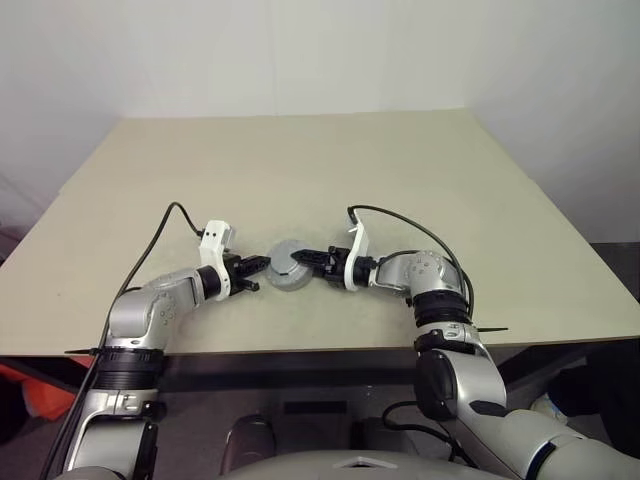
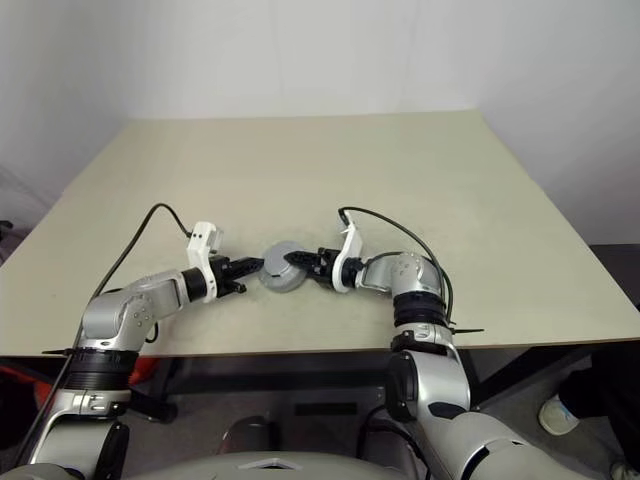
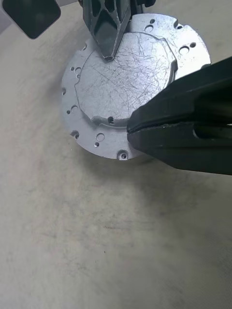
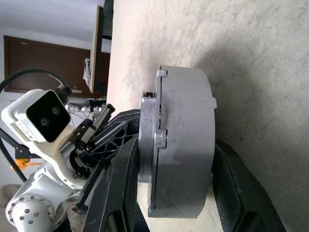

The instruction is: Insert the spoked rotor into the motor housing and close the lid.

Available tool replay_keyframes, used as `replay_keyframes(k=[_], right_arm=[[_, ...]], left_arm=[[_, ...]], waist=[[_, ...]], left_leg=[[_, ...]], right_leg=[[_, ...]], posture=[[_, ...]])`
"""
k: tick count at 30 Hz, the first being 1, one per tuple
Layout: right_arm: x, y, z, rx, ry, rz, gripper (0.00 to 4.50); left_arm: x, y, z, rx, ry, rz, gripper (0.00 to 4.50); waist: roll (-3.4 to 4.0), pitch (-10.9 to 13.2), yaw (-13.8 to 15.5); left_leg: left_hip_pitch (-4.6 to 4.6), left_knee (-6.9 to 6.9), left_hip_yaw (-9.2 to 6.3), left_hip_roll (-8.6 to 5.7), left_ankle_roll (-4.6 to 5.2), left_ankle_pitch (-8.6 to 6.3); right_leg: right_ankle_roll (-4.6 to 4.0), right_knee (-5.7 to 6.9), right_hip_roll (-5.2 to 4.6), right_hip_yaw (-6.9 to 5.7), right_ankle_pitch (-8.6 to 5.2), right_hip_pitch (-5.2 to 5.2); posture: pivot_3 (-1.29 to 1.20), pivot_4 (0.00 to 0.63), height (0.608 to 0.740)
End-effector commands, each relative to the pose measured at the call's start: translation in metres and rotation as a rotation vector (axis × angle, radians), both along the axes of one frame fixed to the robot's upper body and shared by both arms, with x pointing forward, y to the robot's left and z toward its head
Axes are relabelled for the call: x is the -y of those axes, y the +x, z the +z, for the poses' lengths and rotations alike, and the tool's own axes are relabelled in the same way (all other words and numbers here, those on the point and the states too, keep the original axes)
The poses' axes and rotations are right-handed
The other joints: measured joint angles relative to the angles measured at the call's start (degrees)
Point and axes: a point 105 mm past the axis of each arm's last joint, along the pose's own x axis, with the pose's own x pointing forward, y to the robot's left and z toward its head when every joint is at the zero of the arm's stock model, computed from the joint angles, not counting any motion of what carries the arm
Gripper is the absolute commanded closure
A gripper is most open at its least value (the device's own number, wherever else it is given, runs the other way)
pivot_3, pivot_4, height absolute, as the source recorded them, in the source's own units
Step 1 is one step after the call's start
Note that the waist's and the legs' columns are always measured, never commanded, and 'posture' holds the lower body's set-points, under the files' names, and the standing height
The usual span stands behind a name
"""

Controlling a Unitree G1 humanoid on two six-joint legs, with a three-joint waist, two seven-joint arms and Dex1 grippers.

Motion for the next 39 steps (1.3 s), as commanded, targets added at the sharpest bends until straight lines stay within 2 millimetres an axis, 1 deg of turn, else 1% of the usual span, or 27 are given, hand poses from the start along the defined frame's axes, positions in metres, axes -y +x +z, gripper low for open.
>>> replay_keyframes(k=[1, 5, 7, 9, 11, 13, 15, 17, 18, 20, 22, 25, 26, 28, 30, 31, 34, 36, 39], right_arm=[[0.003, 0.009, 0.01, 0.017, 0.011, -0.028, 2.48], [0.012, 0.018, 0.017, -0.009, 0.073, -0.096, 2.48], [0.018, 0.027, 0.029, -0.008, 0.161, -0.162, 2.48], [0.02, 0.032, 0.043, -0.003, 0.24, -0.194, 2.48], [0.019, 0.033, 0.054, 0.006, 0.291, -0.198, 2.48], [0.016, 0.033, 0.066, 0.027, 0.332, -0.185, 2.48], [0.011, 0.034, 0.082, 0.055, 0.376, -0.173, 2.48], [0.007, 0.035, 0.096, 0.077, 0.412, -0.162, 2.48], [0.005, 0.035, 0.101, 0.087, 0.424, -0.155, 2.48], [0.001, 0.035, 0.113, 0.112, 0.446, -0.142, 2.48], [-0.001, 0.035, 0.122, 0.132, 0.46, -0.127, 2.48], [-0.003, 0.034, 0.131, 0.15, 0.468, -0.103, 2.48], [-0.004, 0.034, 0.133, 0.153, 0.468, -0.099, 2.48], [-0.005, 0.033, 0.134, 0.155, 0.46, -0.087, 2.48], [-0.006, 0.033, 0.132, 0.153, 0.442, -0.077, 2.48], [-0.007, 0.032, 0.131, 0.154, 0.433, -0.069, 2.48], [-0.011, 0.028, 0.129, 0.157, 0.407, -0.04, 2.48], [-0.013, 0.024, 0.128, 0.163, 0.389, -0.02, 2.48], [-0.015, 0.022, 0.129, 0.173, 0.377, -0.004, 2.48]], left_arm=[[-0.005, 0.008, 0.003, 0.012, -0.035, 0.054, 4.5], [-0.016, 0.021, 0.019, 0.071, -0.126, 0.153, 4.5], [-0.026, 0.029, 0.035, 0.113, -0.244, 0.246, 4.5], [-0.034, 0.031, 0.045, 0.128, -0.355, 0.313, 4.5], [-0.035, 0.028, 0.045, 0.118, -0.396, 0.333, 4.5], [-0.035, 0.024, 0.041, 0.1, -0.409, 0.337, 4.5], [-0.036, 0.018, 0.039, 0.081, -0.454, 0.34, 4.5], [-0.034, 0.013, 0.044, 0.078, -0.519, 0.318, 4.5], [-0.032, 0.009, 0.047, 0.084, -0.553, 0.293, 4.5], [-0.027, 0.002, 0.054, 0.078, -0.634, 0.261, 4.12], [-0.024, -0.003, 0.058, 0.062, -0.713, 0.243, 3.6], [-0.019, -0.009, 0.059, 0.031, -0.772, 0.222, 2.48], [-0.017, -0.011, 0.059, 0.024, -0.783, 0.215, 2.19], [-0.012, -0.016, 0.062, -0.004, -0.85, 0.181, 1.45], [-0.009, -0.018, 0.062, -0.041, -0.908, 0.168, 0.74], [-0.007, -0.018, 0.064, -0.05, -0.937, 0.16, 0.45], [-0.002, -0.016, 0.073, -0.053, -1.018, 0.13, 0.45], [0.004, -0.01, 0.078, -0.056, -1.055, 0.111, 0.45], [0.011, 0.001, 0.079, -0.076, -1.075, 0.111, 0.45]], waist=[[0.0, 0.01, 0.01], [-0.03, 0.07, 0.08], [-0.05, 0.11, 0.19], [-0.14, 0.28, 0.48], [-0.15, 0.32, 0.61], [-0.17, 0.34, 0.71], [-0.17, 0.35, 0.56], [-0.2, 0.37, 0.51], [-0.24, 0.4, 0.52], [-0.3, 0.44, 0.67], [-0.32, 0.46, 1.08], [-0.34, 0.47, 1.47], [-0.35, 0.47, 1.51], [-0.37, 0.49, 1.54], [-0.43, 0.53, 1.57], [-0.44, 0.53, 1.56], [-0.45, 0.54, 1.53], [-0.45, 0.54, 1.57], [-0.47, 0.54, 1.61]], left_leg=[[0.0, 0.0, 0.0, 0.0, 0.0, 0.0], [-0.17, 0.01, 0.0, 0.0, -0.03, 0.02], [-0.36, 0.02, 0.0, 0.0, -0.05, 0.03], [-0.47, 0.04, 0.01, 0.0, -0.17, 0.11], [-0.62, 0.04, 0.01, -0.01, -0.2, 0.12], [-0.72, 0.04, 0.01, -0.02, -0.05, 0.03], [-1.1, 0.05, 0.02, -0.03, -0.03, 0.01], [-1.59, 0.2, 0.03, -0.08, -0.03, 0.01], [-1.61, 0.25, 0.03, -0.01, -0.03, 0.0], [-1.61, 0.25, 0.03, 0.05, -0.05, -0.02], [-1.61, 0.26, 0.03, 0.04, -0.06, -0.02], [-1.54, 0.36, 0.03, 0.03, -0.06, -0.02], [-1.5, 0.37, 0.03, 0.03, -0.07, -0.02], [-1.46, 0.41, 0.02, 0.03, -0.08, -0.01], [-1.46, 0.45, 0.01, 0.03, -0.1, 0.0], [-1.47, 0.47, 0.01, 0.03, -0.12, 0.01], [-1.47, 0.47, 0.0, 0.03, -0.14, 0.02], [-1.47, 0.47, 0.0, 0.03, -0.14, 0.02], [-1.48, 0.5, -0.02, 0.02, -0.15, 0.03]], right_leg=[[0.0, 0.0, 0.0, 0.0, 0.0, 0.0], [0.0, -0.01, 0.0, -0.01, 0.0, -0.13], [-0.02, 0.0, 0.0, -0.02, 0.01, -0.26], [-0.06, 0.0, 0.0, -0.05, 0.04, -0.32], [-0.42, 0.0, 0.0, -0.05, 0.25, -0.42], [-0.55, -0.02, 0.0, -0.06, 0.21, -0.49], [-0.58, 0.0, 0.01, -0.07, 0.2, -0.88], [-0.55, 0.13, 0.06, -0.15, 0.26, -1.3], [-0.54, 0.17, 0.12, -0.22, 0.26, -1.3], [-0.75, 0.17, 0.16, -0.28, 0.13, -1.3], [-0.77, 0.16, 0.15, -0.27, 0.12, -1.28], [-0.75, 0.17, 0.12, -0.25, 0.13, -1.18], [-0.74, 0.18, 0.11, -0.25, 0.13, -1.13], [-0.71, 0.19, 0.11, -0.25, 0.14, -1.07], [-0.68, 0.22, 0.11, -0.25, 0.16, -1.07], [-0.67, 0.24, 0.11, -0.25, 0.17, -1.07], [-0.63, 0.25, 0.12, -0.25, 0.2, -1.07], [-0.51, 0.25, 0.12, -0.25, 0.27, -1.07], [-0.43, 0.25, 0.13, -0.25, 0.32, -1.06]], posture=[[0.0, 0.0, 0.74], [0.0, 0.0, 0.74], [0.0, 0.0, 0.74], [0.0, 0.0, 0.74], [0.0, 0.0, 0.74], [0.0, 0.0, 0.74], [0.0, 0.0, 0.74], [0.0, 0.0, 0.74], [0.0, 0.0, 0.74], [0.0, 0.0, 0.74], [0.0, 0.0, 0.74], [0.0, 0.0, 0.74], [0.0, 0.0, 0.74], [0.0, 0.0, 0.74], [0.0, 0.0, 0.74], [0.0, 0.0, 0.74], [0.0, 0.0, 0.74], [0.0, 0.0, 0.74], [0.0, 0.0, 0.74]])
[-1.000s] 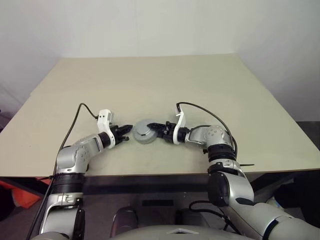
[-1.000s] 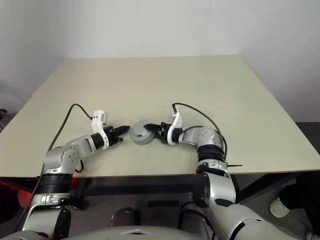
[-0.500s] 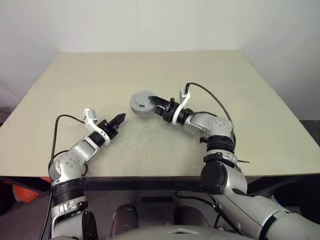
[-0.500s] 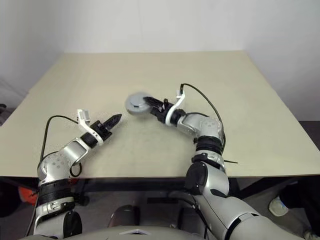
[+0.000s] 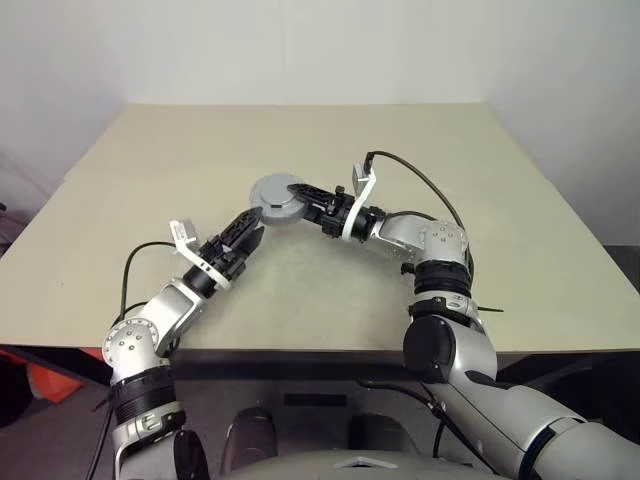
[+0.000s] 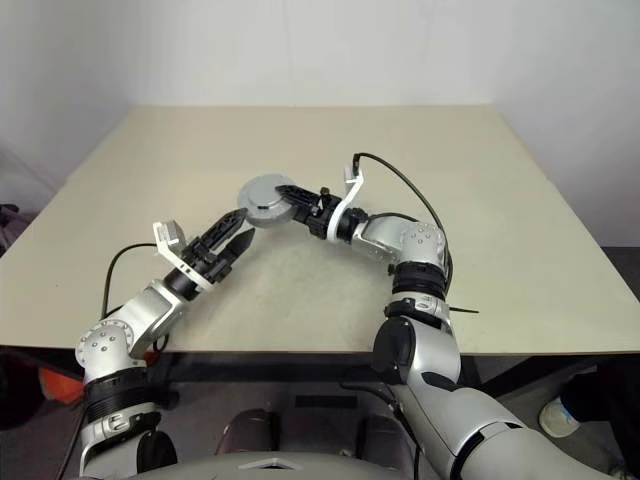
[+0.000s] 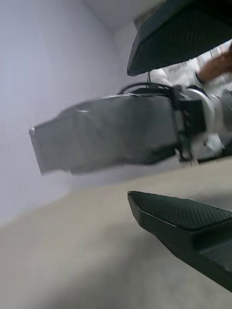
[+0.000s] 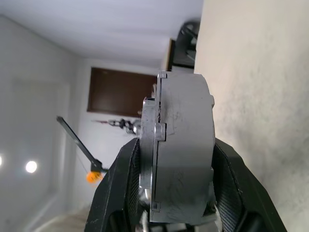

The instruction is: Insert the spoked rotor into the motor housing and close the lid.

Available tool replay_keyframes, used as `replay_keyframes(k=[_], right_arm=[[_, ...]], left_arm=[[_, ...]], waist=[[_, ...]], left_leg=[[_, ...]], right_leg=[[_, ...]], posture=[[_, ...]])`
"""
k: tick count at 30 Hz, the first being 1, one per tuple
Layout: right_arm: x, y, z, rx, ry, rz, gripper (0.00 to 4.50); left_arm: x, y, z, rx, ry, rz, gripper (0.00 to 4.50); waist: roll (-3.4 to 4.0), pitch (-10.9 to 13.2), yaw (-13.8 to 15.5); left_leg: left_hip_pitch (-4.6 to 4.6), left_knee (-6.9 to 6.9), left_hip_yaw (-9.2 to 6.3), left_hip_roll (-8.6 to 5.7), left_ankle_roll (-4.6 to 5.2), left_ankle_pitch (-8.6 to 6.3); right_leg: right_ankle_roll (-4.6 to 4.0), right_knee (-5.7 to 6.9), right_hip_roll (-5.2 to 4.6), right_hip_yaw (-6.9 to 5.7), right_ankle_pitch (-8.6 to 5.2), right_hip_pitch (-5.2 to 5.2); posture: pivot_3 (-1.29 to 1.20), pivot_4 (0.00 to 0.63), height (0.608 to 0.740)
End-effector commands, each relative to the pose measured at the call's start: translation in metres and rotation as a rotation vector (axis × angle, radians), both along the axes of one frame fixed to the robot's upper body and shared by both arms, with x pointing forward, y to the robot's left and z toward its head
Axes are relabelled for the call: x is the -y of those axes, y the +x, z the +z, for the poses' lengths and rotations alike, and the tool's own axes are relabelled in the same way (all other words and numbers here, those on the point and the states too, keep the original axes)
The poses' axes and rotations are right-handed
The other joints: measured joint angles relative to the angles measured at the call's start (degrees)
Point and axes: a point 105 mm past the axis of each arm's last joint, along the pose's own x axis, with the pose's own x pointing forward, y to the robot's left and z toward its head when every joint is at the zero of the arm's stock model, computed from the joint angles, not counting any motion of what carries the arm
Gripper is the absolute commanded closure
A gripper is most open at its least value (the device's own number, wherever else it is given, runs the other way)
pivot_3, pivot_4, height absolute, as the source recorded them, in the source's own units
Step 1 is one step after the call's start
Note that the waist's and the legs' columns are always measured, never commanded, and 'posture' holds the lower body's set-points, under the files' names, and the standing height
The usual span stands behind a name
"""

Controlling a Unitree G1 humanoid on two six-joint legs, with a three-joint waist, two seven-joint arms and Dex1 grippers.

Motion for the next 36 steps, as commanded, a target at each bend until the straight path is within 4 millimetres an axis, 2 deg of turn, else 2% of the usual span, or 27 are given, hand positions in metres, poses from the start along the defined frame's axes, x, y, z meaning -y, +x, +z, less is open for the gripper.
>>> replay_keyframes(k=[1, 7, 10, 13, 14, 20, 24, 27, 28, 31, 36], right_arm=[[-0.003, -0.003, 0.032, 0.118, 0.055, 0.027, 2.48], [-0.003, -0.006, 0.032, 0.137, 0.033, 0.029, 2.48], [0.0, -0.004, 0.032, 0.137, 0.029, 0.012, 2.48], [0.002, -0.002, 0.029, 0.134, 0.021, -0.001, 2.48], [0.002, -0.002, 0.028, 0.134, 0.015, -0.001, 2.48], [0.002, 0.003, 0.018, 0.135, -0.033, -0.042, 2.48], [0.007, 0.011, 0.014, 0.149, -0.06, -0.101, 1.1], [0.017, 0.028, 0.005, 0.169, -0.173, -0.236, 0.05], [0.019, 0.032, 0.003, 0.172, -0.19, -0.263, 0.02], [0.028, 0.041, -0.012, 0.148, -0.269, -0.333, 0.02], [0.037, 0.043, -0.019, 0.129, -0.282, -0.356, 0.02]], left_arm=[[0.007, 0.013, 0.01, 0.023, -0.046, -0.013, 0.45], [0.015, 0.036, 0.013, 0.029, -0.028, -0.01, 0.45], [0.012, 0.04, 0.012, 0.034, -0.032, 0.011, 1.06], [0.01, 0.04, 0.01, 0.035, -0.03, 0.018, 2.09], [0.01, 0.04, 0.009, 0.033, -0.027, 0.018, 2.22], [0.007, 0.04, 0.004, 0.02, -0.018, 0.025, 2.22], [0.006, 0.041, 0.001, 0.015, -0.013, 0.04, 2.22], [0.0, 0.044, -0.004, -0.001, -0.006, 0.079, 2.22], [-0.001, 0.044, -0.005, -0.004, -0.001, 0.09, 2.22], [-0.023, 0.052, -0.018, -0.04, 0.063, 0.229, 2.22], [-0.084, 0.059, -0.047, -0.173, 0.199, 0.543, 2.22]], waist=[[-0.01, 0.01, 0.03], [-0.04, 0.02, 0.21], [-0.04, 0.02, 0.23], [-0.04, 0.02, 0.17], [-0.05, 0.03, 0.18], [-0.05, 0.03, 0.21], [-0.05, 0.03, 0.23], [-0.05, 0.03, 0.23], [-0.06, 0.03, 0.22], [-0.07, 0.03, 0.18], [-0.07, 0.03, -0.38]], left_leg=[[0.0, 0.01, 0.0, -0.01, 0.0, 0.0], [-0.04, 0.12, -0.01, -0.03, 0.0, 0.0], [-0.04, 0.14, -0.01, -0.03, 0.0, 0.0], [-0.05, 0.16, -0.01, -0.03, 0.0, 0.0], [-0.05, 0.16, -0.01, -0.03, 0.0, 0.0], [-0.05, 0.23, -0.03, -0.02, 0.01, 0.0], [-0.05, 0.35, -0.07, -0.01, 0.01, 0.0], [-0.04, 0.41, -0.07, -0.01, 0.01, 0.0], [-0.05, 0.43, -0.07, 0.0, 0.01, 0.0], [-0.07, 0.5, -0.07, 0.0, 0.01, 0.0], [0.0, 0.5, -0.09, 0.01, 0.01, 0.0]], right_leg=[[0.01, 0.0, 0.0, 0.01, 0.01, 0.01], [0.17, 0.0, 0.0, 0.07, 0.11, 0.03], [0.18, 0.0, -0.01, 0.09, 0.12, 0.04], [0.18, 0.01, -0.01, 0.09, 0.13, 0.04], [0.18, 0.02, -0.01, 0.08, 0.13, 0.04], [0.14, 0.04, -0.01, 0.07, 0.15, 0.05], [0.15, 0.07, -0.02, 0.06, 0.18, 0.12], [0.16, 0.08, -0.03, 0.06, 0.24, 0.14], [0.17, 0.08, -0.03, 0.06, 0.25, 0.14], [0.17, 0.1, -0.04, 0.05, 0.28, 0.15], [0.18, 0.1, -0.02, 0.06, 0.3, 0.17]], posture=[[0.0, 0.0, 0.74], [0.0, 0.0, 0.74], [0.0, 0.0, 0.74], [0.0, 0.0, 0.74], [0.0, 0.0, 0.74], [0.0, 0.0, 0.74], [0.0, 0.0, 0.74], [0.0, 0.0, 0.74], [0.0, 0.0, 0.74], [0.0, 0.0, 0.74], [0.0, 0.0, 0.74]])
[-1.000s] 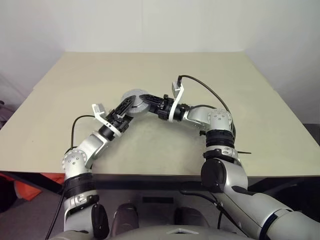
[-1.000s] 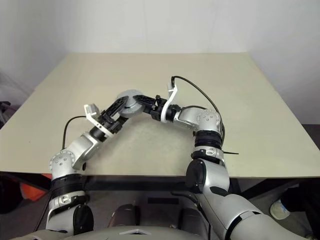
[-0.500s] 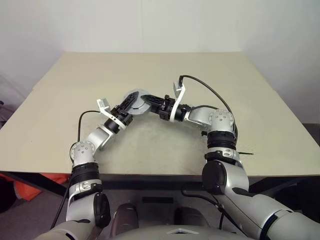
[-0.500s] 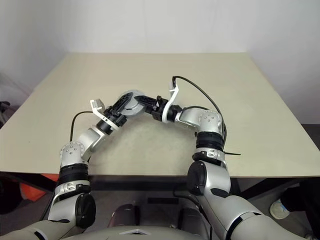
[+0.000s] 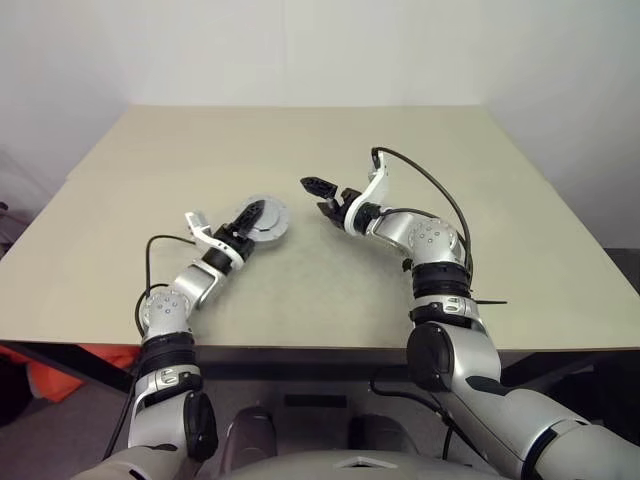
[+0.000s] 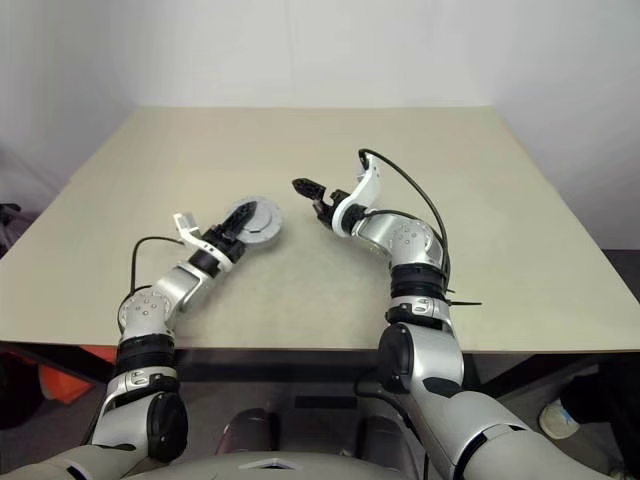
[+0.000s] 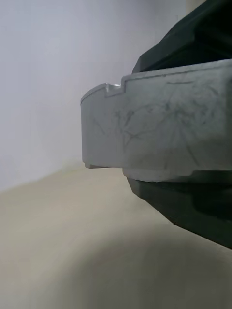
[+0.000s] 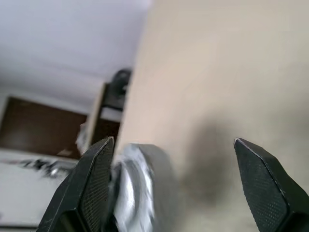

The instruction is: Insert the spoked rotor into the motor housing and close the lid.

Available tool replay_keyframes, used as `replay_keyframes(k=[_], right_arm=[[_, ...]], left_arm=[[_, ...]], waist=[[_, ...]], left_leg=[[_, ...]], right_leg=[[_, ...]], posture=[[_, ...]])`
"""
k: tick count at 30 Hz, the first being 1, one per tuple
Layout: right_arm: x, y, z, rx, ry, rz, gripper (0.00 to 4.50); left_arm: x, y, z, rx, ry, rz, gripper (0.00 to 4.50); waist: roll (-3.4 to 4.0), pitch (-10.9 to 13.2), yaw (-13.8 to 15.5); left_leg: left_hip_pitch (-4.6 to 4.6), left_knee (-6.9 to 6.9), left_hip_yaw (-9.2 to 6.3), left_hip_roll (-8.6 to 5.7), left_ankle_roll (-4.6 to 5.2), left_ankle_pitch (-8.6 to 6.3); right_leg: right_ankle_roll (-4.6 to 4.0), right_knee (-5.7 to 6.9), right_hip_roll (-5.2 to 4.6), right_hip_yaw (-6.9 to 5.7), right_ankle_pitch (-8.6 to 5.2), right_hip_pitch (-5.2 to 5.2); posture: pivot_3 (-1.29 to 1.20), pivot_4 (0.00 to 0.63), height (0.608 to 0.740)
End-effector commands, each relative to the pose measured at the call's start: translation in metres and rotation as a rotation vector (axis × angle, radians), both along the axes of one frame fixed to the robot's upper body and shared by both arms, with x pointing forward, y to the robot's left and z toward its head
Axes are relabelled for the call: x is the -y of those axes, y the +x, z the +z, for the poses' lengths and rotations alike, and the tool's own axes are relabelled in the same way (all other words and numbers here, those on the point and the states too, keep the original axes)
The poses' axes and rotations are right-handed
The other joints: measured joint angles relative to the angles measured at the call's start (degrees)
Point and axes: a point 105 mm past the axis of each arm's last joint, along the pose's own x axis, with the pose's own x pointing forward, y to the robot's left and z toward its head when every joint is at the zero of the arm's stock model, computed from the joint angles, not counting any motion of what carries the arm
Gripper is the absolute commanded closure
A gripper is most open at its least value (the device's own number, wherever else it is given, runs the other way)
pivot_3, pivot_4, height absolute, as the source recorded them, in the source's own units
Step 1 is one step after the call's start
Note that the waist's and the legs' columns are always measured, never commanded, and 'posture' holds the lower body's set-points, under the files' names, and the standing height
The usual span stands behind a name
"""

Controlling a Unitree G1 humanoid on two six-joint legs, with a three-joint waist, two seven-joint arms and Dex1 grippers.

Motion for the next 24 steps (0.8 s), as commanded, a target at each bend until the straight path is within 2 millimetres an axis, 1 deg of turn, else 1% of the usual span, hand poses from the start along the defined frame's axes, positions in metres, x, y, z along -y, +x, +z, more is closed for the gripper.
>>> replay_keyframes(k=[1, 6, 9, 12, 16, 21, 23, 24], right_arm=[[0.006, 0.003, 0.008, 0.031, 0.009, -0.02, 0.02], [0.007, 0.004, 0.007, 0.034, -0.002, -0.022, 0.02], [0.006, 0.004, 0.007, 0.034, -0.004, -0.019, 0.02], [0.004, 0.002, 0.005, 0.019, 0.003, 0.0, 0.0], [-0.001, 0.001, 0.002, 0.006, -0.011, 0.024, 0.0], [0.0, 0.004, -0.004, -0.026, -0.016, 0.026, 0.0], [0.001, 0.005, -0.005, -0.029, -0.023, 0.024, 0.0], [0.001, 0.006, -0.004, -0.02, -0.031, 0.022, 0.0]], left_arm=[[-0.048, 0.003, 0.002, -0.013, 0.082, 0.213, 2.22], [-0.066, 0.004, -0.002, -0.05, 0.136, 0.301, 2.22], [-0.071, 0.004, -0.003, -0.064, 0.153, 0.327, 2.22], [-0.079, 0.001, -0.001, -0.06, 0.196, 0.349, 1.41], [-0.1, -0.004, 0.004, -0.074, 0.261, 0.422, 0.02], [-0.142, -0.018, 0.021, -0.057, 0.346, 0.537, 0.02], [-0.151, -0.021, 0.027, -0.046, 0.389, 0.553, 0.02], [-0.152, -0.021, 0.031, -0.038, 0.42, 0.55, 0.02]], waist=[[-0.01, 0.01, -0.05], [-0.06, 0.01, 0.56], [-0.07, 0.01, 0.56], [-0.07, 0.01, 0.43], [-0.08, 0.0, -0.09], [-0.08, 0.0, -0.06], [-0.09, 0.0, 0.11], [-0.09, 0.0, 0.3]], left_leg=[[0.01, 0.0, -0.02, 0.0, 0.0, 0.0], [-0.09, 0.03, -0.05, -0.02, 0.06, -0.04], [-0.06, 0.14, -0.05, -0.02, 0.08, -0.05], [0.04, 0.18, -0.05, 0.0, 0.06, -0.04], [0.23, 0.2, -0.05, 0.01, 0.01, 0.0], [0.27, 0.2, -0.05, 0.03, -0.04, 0.02], [0.22, 0.21, -0.06, 0.01, -0.03, 0.02], [0.2, 0.21, -0.06, 0.01, -0.03, 0.02]], right_leg=[[0.0, 0.0, 0.01, 0.0, 0.0, 0.0], [0.0, -0.04, -0.01, -0.03, 0.0, 0.02], [0.0, -0.01, -0.05, -0.04, 0.01, 0.1], [-0.14, 0.0, -0.06, -0.04, -0.03, 0.18], [-0.17, 0.1, -0.05, -0.02, -0.02, 0.25], [-0.19, 0.18, -0.01, -0.02, -0.02, 0.22], [-0.2, 0.17, -0.03, -0.02, -0.02, 0.22], [-0.2, 0.16, -0.03, -0.02, -0.02, 0.21]], posture=[[0.0, 0.0, 0.74], [0.0, 0.0, 0.74], [0.0, 0.0, 0.74], [0.0, 0.0, 0.74], [0.0, 0.0, 0.74], [0.0, 0.0, 0.74], [0.0, 0.0, 0.74], [0.0, 0.0, 0.74]])
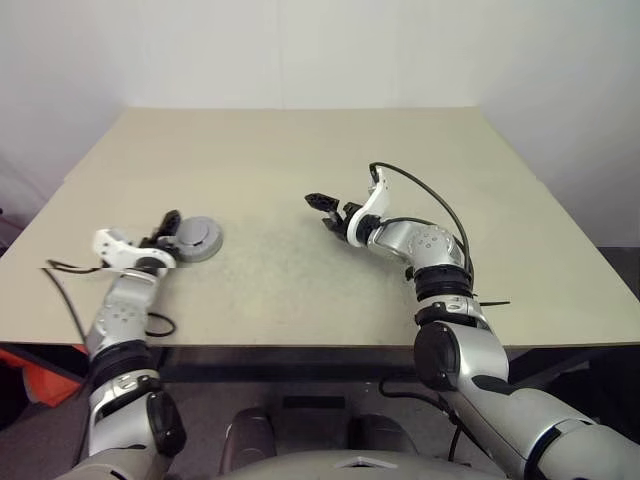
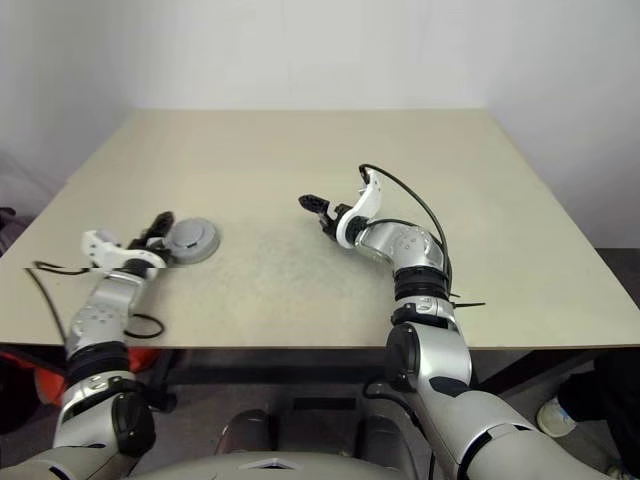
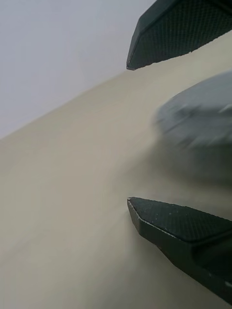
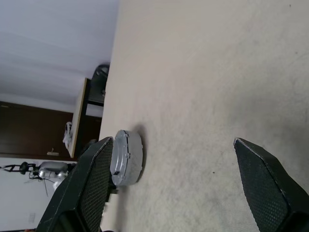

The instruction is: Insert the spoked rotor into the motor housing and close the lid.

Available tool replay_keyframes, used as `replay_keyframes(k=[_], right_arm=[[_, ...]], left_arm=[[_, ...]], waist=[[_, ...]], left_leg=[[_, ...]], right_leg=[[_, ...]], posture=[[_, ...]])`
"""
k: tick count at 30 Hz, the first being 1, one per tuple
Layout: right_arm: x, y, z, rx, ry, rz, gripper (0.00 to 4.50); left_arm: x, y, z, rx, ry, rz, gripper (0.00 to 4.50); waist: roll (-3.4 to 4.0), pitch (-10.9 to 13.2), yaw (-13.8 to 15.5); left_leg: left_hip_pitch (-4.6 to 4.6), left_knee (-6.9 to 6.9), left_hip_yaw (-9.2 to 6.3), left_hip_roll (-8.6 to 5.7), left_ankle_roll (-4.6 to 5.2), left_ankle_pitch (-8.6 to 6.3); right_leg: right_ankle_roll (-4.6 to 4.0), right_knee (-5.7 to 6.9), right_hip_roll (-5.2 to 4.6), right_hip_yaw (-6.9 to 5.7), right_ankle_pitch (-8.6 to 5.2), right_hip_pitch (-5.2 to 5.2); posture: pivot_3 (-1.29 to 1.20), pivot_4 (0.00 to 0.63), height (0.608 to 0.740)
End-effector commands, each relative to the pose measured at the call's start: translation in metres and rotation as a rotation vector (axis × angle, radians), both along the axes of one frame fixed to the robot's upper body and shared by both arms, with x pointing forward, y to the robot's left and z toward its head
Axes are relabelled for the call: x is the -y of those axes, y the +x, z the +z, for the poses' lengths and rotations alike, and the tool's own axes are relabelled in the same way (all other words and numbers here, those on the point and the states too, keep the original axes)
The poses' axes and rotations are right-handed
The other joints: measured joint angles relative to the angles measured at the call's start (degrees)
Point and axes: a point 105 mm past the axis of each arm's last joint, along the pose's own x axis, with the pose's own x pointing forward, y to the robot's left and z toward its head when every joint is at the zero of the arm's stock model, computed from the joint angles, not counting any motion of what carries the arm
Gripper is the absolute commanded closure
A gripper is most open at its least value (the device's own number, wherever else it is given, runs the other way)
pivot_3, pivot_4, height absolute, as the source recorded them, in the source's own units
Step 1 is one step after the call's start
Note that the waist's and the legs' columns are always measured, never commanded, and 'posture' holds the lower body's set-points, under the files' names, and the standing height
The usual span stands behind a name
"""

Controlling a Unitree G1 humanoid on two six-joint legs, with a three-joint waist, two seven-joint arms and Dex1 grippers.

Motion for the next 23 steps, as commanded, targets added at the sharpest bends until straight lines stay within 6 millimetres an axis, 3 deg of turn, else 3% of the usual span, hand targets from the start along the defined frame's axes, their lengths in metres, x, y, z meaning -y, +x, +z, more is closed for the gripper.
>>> replay_keyframes(k=[1, 4, 7, 9, 13, 16, 23], right_arm=[[-0.001, 0.009, 0.021, 0.087, -0.01, -0.002, 0.0], [0.007, 0.012, 0.037, 0.312, -0.125, -0.018, 0.0], [0.025, 0.001, 0.05, 0.6, -0.29, 0.078, 0.0], [0.04, -0.016, 0.053, 0.667, -0.256, 0.197, 0.0], [0.085, -0.038, 0.031, 0.826, -0.594, 0.401, 0.0], [0.1, -0.045, 0.02, 0.834, -0.666, 0.472, 0.0], [0.107, -0.051, 0.013, 0.841, -0.683, 0.521, 0.0]], left_arm=[[-0.008, 0.001, 0.033, 0.067, 0.128, 0.002, 0.02], [0.016, 0.008, 0.049, 0.096, 0.28, -0.113, 0.02], [0.082, 0.009, 0.068, 0.215, 0.497, -0.42, 0.02], [0.126, -0.002, 0.071, 0.274, 0.57, -0.664, 0.02], [0.189, -0.029, 0.056, 0.32, 0.736, -1.042, 0.02], [0.203, -0.036, 0.041, 0.313, 0.812, -1.159, 0.02], [0.208, -0.031, 0.033, 0.32, 0.852, -1.2, 0.02]], waist=[[-0.01, 0.0, 0.38], [-0.02, 0.0, 0.83], [-0.1, 0.0, 1.96], [-0.12, 0.01, 2.57], [-0.07, 0.0, 2.81], [-0.01, 0.02, 2.0], [0.03, 0.03, -0.21]], left_leg=[[-0.04, 0.02, -0.03, -0.01, 0.0, 0.0], [-0.09, 0.08, -0.04, -0.01, 0.0, 0.0], [-0.09, 0.14, -0.09, 0.02, 0.04, -0.02], [-0.1, 0.15, -0.21, 0.03, 0.1, -0.06], [-0.02, 0.18, -0.23, 0.02, 0.23, -0.13], [0.08, 0.18, -0.19, 0.01, 0.21, -0.11], [0.21, 0.25, -0.14, 0.03, 0.29, -0.1]], right_leg=[[0.0, 0.0, -0.02, -0.02, 0.0, 0.01], [0.0, 0.01, -0.09, -0.05, 0.0, 0.06], [0.03, -0.04, -0.16, -0.12, 0.0, 0.19], [0.07, -0.18, -0.24, -0.24, 0.0, 0.37], [0.07, -0.22, -0.21, -0.24, 0.0, 0.46], [0.04, -0.18, -0.08, -0.23, -0.02, 0.45], [0.1, 0.08, -0.04, -0.15, -0.07, 0.47]], posture=[[0.0, 0.0, 0.74], [0.0, 0.0, 0.74], [0.0, 0.0, 0.74], [0.0, 0.0, 0.74], [0.0, 0.0, 0.74], [0.0, 0.0, 0.74], [0.0, 0.0, 0.74]])
